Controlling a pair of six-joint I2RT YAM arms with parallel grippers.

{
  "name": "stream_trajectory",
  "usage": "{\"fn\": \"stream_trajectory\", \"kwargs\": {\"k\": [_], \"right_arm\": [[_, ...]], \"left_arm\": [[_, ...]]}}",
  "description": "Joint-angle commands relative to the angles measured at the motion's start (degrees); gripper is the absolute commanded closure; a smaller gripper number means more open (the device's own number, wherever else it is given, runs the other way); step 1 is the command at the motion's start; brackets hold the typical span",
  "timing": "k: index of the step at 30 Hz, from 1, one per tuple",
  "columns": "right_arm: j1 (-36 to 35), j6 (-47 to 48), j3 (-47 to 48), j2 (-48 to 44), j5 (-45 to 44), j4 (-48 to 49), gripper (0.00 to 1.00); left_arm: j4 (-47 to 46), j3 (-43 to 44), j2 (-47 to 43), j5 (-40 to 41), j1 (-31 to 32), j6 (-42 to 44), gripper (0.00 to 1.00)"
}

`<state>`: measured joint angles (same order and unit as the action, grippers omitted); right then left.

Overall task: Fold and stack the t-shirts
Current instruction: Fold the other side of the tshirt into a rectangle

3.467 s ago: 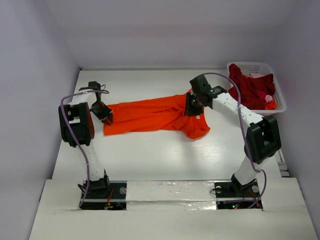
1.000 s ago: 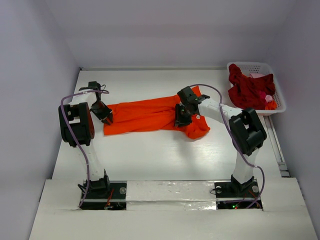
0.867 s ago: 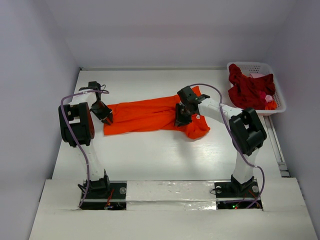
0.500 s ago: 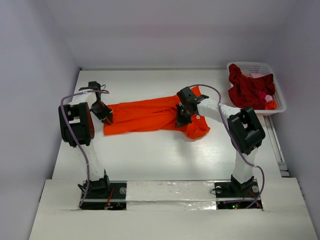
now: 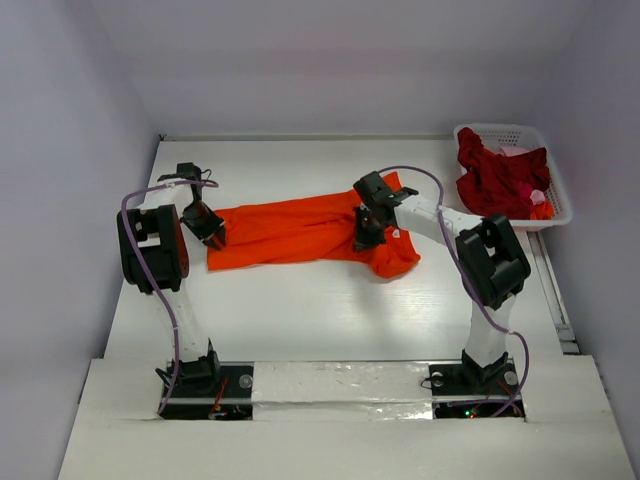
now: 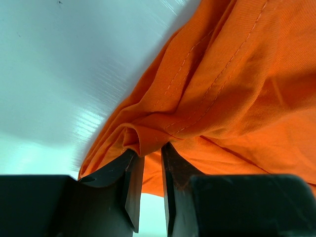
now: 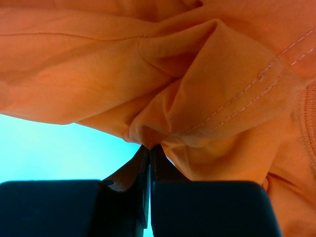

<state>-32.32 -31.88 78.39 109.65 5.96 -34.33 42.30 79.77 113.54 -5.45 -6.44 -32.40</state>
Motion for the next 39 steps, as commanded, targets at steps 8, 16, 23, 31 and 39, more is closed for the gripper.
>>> {"fn": "stream_trajectory", "kwargs": {"k": [8,16,23,31,39], "right_arm": [[4.4,0.2,4.8,-3.3,-3.1,-2.4,1.0],[8.7,1.3,5.1,-3.2,-3.4,-3.2,1.0],[10.3,1.6,6.3,-2.9,-3.1,-3.9,1.0],[12.3,2.3,6.8,-3.2,-4.5,-5.2,1.0],[16.2,3.1,6.1,-3.5,-4.5,-5.8,1.0]], "left_arm": [[-1.3,1.5,1.9,1.7,0.3,0.4,0.84],[-1.0,1.9,1.6,1.7,0.3,0.4,0.84],[-0.7,2.3,1.8,1.7,0.3,0.5,0.84],[-0.6,2.5,1.8,1.8,0.3,0.6,0.84],[-0.5,2.8,1.8,1.7,0.3,0.5,0.84]]}}
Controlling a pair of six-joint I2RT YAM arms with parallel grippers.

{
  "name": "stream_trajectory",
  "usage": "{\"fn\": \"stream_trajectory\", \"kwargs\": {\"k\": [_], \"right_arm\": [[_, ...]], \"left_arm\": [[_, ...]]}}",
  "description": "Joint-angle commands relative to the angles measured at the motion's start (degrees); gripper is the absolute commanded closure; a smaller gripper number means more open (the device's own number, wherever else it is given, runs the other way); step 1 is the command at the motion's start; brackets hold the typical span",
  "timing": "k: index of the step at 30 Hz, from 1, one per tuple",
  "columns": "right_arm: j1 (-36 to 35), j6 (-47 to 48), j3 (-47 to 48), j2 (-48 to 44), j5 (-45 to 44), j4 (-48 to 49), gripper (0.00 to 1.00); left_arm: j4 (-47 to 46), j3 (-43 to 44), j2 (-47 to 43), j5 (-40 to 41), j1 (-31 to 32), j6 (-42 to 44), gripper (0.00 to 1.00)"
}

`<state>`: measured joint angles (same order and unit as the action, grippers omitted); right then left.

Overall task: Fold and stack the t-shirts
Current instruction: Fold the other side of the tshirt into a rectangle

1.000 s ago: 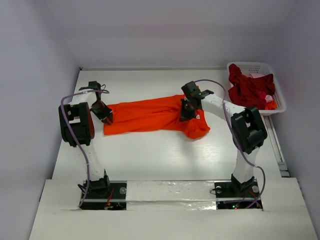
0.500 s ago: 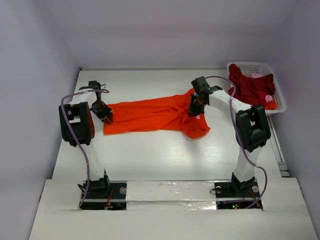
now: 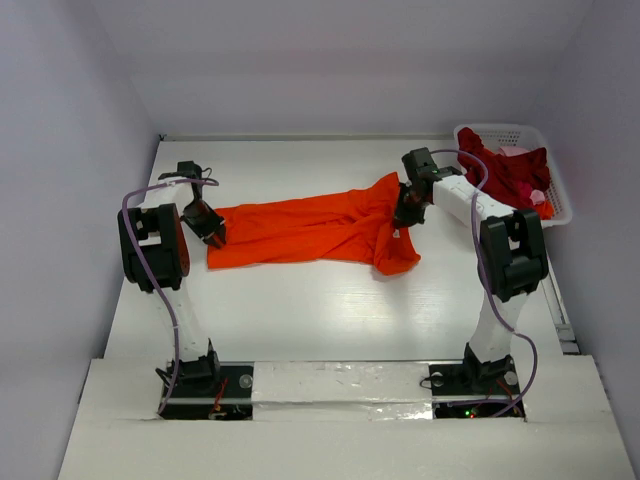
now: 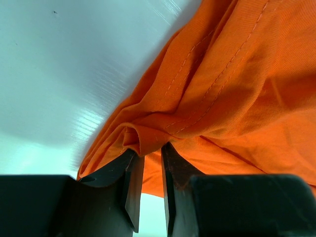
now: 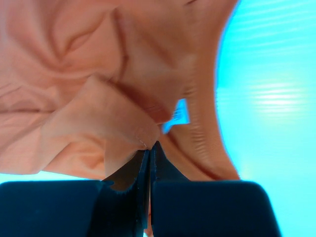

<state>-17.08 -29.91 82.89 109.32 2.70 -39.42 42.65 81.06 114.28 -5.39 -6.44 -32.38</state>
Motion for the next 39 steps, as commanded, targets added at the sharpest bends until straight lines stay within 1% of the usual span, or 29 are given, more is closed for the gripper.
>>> {"fn": "stream_trajectory", "kwargs": {"k": [1,10,18,26,31,39], "right_arm": [[1.6,1.1,1.6,-3.1,-1.1,-0.6,1.0],[3.3,1.7,3.3,-1.4,-1.1,-1.4,1.0],[5.0,3.1,8.2,1.5,-2.3,-3.6,1.0],[6.5,4.4,11.8,4.7,-1.5,-4.4,1.0],[6.5,5.8,14.5,7.4,0.3,-5.4,1.0],[6.5,6.6,16.5,9.6,-1.2,-6.2,1.0]], "left_arm": [[-0.8,1.6,1.0,1.7,0.3,0.5,0.84],[-0.6,2.0,1.2,1.6,0.3,0.7,0.84],[-0.5,1.9,1.1,1.6,0.3,0.8,0.84],[0.1,2.7,1.6,1.7,0.3,1.2,0.84],[0.2,3.3,1.9,1.7,0.3,1.4,0.84],[0.4,3.5,2.0,1.6,0.3,1.5,0.84]]}}
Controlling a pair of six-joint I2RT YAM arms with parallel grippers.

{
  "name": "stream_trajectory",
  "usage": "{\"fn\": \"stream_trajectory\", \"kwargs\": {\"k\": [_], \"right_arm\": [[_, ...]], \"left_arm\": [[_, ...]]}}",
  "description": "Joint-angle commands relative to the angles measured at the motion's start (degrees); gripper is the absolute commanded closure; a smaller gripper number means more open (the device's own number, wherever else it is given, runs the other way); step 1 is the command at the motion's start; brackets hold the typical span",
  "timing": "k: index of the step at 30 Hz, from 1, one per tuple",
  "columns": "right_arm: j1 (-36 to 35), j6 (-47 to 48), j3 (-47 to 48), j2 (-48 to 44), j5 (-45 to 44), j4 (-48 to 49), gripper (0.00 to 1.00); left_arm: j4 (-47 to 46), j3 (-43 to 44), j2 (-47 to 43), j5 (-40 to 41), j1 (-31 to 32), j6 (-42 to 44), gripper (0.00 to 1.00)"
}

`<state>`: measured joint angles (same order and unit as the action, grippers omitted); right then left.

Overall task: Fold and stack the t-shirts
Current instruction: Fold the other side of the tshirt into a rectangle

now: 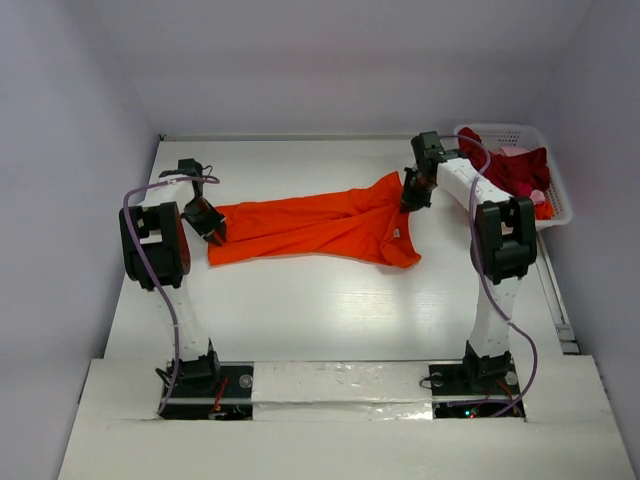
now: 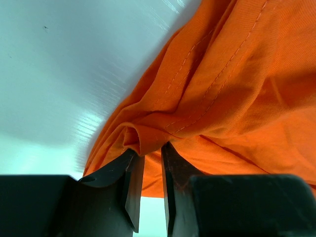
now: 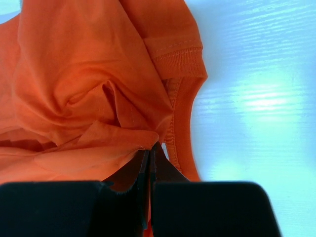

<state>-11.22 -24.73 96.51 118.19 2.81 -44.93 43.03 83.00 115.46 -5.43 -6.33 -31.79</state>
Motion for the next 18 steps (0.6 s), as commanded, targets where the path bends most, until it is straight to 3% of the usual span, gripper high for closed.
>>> {"fn": "stream_trajectory", "kwargs": {"k": [1,5,10,13,18], "right_arm": [[0.7,1.4,3.1,1.0,-1.6,-0.8,1.0],[0.7,1.7,4.6,2.5,-4.6,-1.7,0.99],[0.7,1.7,6.4,2.3,-8.6,-2.7,0.74],[0.7,1.6,6.7,1.2,-10.4,-2.9,0.65],[0.7,1.0,5.2,-2.6,-13.6,-2.4,0.61]], "left_arm": [[0.0,1.5,0.8,1.7,0.2,0.9,0.84],[0.0,1.5,0.8,1.7,0.2,0.9,0.84],[0.1,1.6,0.6,1.6,0.2,0.9,0.84],[0.2,1.8,0.5,1.5,0.2,0.9,0.84],[0.2,2.0,0.3,1.5,0.2,0.9,0.84]]}}
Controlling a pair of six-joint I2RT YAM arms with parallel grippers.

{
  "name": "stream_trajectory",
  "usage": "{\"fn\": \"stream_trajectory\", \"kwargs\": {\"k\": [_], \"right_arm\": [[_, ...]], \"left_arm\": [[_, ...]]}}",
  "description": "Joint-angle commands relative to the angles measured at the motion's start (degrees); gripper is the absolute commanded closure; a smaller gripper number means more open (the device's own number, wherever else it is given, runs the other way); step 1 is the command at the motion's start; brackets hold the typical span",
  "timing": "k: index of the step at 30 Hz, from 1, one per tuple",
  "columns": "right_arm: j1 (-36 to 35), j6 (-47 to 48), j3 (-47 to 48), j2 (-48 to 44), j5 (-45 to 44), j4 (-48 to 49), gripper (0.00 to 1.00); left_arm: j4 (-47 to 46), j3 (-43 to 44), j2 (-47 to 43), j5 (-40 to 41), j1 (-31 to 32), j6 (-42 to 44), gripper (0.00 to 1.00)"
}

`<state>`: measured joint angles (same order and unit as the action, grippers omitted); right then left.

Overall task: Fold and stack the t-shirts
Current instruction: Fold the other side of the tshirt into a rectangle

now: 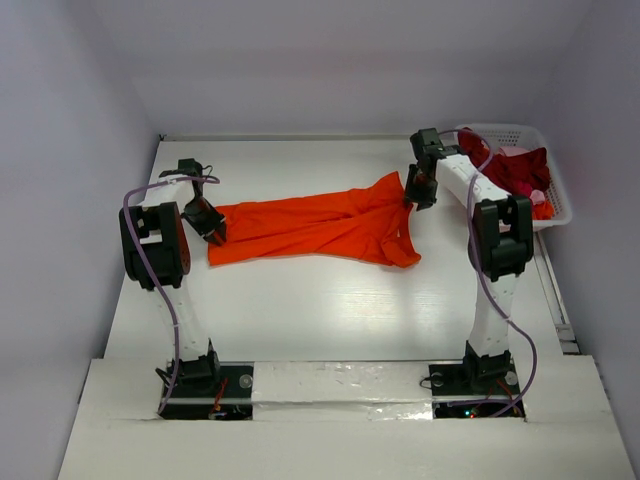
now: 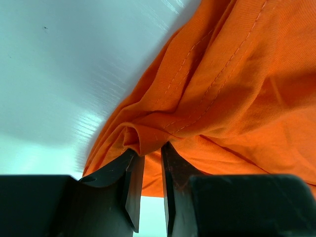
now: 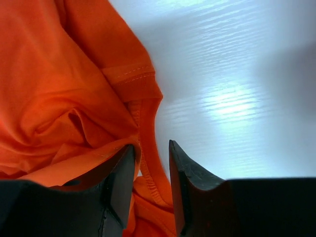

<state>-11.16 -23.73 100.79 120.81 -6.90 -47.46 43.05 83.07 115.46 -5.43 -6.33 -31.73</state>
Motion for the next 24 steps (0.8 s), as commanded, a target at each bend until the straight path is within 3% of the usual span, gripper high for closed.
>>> {"fn": "stream_trajectory", "kwargs": {"k": [1,10,19,24], "right_arm": [[0.6,0.0,0.0,-6.2,-3.4,1.0,0.62],[-0.9,-0.1,-8.2,-18.9,-8.7,3.3,0.61],[-1.4,0.7,-2.8,-11.9,-5.8,-0.6,0.6],[-4.7,1.8,-6.6,-16.6,-2.8,1.7,0.6]], "left_arm": [[0.1,1.9,0.2,1.5,0.2,0.9,0.84],[-0.3,1.3,-0.3,1.4,0.2,0.5,0.84],[0.2,1.6,-0.9,1.9,0.2,0.9,0.84],[0.0,0.9,-1.8,2.1,0.2,0.9,0.84]]}}
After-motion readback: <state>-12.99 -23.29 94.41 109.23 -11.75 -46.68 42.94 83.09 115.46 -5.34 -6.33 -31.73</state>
